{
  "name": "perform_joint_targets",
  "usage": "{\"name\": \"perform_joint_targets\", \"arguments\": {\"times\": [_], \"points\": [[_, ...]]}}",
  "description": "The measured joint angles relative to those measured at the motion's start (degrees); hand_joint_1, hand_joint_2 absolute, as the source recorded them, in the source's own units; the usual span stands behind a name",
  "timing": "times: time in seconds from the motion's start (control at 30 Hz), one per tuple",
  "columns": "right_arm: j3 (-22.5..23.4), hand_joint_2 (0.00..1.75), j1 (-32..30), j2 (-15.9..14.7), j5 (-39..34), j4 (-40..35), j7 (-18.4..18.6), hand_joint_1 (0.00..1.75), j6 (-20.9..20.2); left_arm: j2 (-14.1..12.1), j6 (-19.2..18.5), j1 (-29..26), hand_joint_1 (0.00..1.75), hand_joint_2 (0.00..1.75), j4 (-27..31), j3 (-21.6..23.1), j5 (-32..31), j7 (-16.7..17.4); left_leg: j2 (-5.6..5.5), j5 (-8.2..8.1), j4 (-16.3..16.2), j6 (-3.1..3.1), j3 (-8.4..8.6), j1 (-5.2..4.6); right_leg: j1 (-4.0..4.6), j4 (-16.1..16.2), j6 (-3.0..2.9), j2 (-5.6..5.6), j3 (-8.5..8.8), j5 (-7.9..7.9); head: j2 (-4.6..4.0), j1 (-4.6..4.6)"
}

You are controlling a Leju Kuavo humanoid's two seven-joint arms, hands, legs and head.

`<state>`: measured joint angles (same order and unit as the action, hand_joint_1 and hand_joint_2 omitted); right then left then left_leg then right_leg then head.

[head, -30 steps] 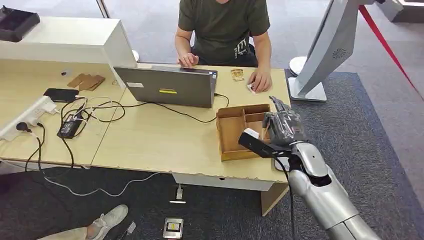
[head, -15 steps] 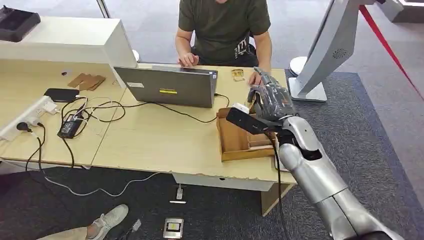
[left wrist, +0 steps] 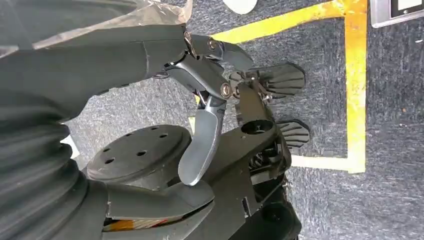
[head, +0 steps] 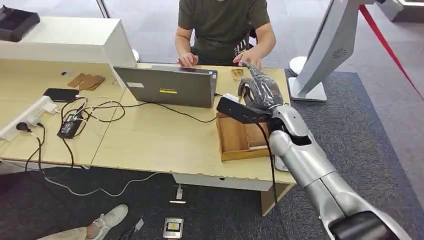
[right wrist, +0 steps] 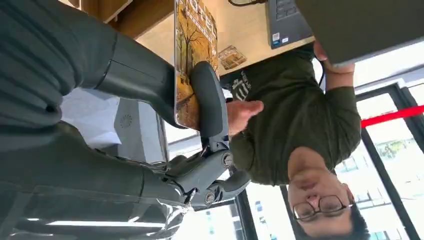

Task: Pass the card to the sensor for recognition and then transmit it.

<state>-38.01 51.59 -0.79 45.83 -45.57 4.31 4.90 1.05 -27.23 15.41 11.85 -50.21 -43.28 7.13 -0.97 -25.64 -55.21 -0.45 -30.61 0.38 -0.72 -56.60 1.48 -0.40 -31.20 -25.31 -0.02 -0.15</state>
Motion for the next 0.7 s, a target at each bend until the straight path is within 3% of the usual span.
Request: {"name": "perform_joint_targets", "arguments": {"times": [0.7], "points": [[-2.10,1.75,0.89,1.38,-0.39,5.09,-0.15,1.69,0.61,-0.13,0.00,-0.33,0.00,1.75,0.00,-0.04,0.46,-0.33,-0.01,0.00,0.00,0.00,0.01,0.00,0.00,0.00,0.00,0.00,0.00,0.00,0.00,0.00]]}}
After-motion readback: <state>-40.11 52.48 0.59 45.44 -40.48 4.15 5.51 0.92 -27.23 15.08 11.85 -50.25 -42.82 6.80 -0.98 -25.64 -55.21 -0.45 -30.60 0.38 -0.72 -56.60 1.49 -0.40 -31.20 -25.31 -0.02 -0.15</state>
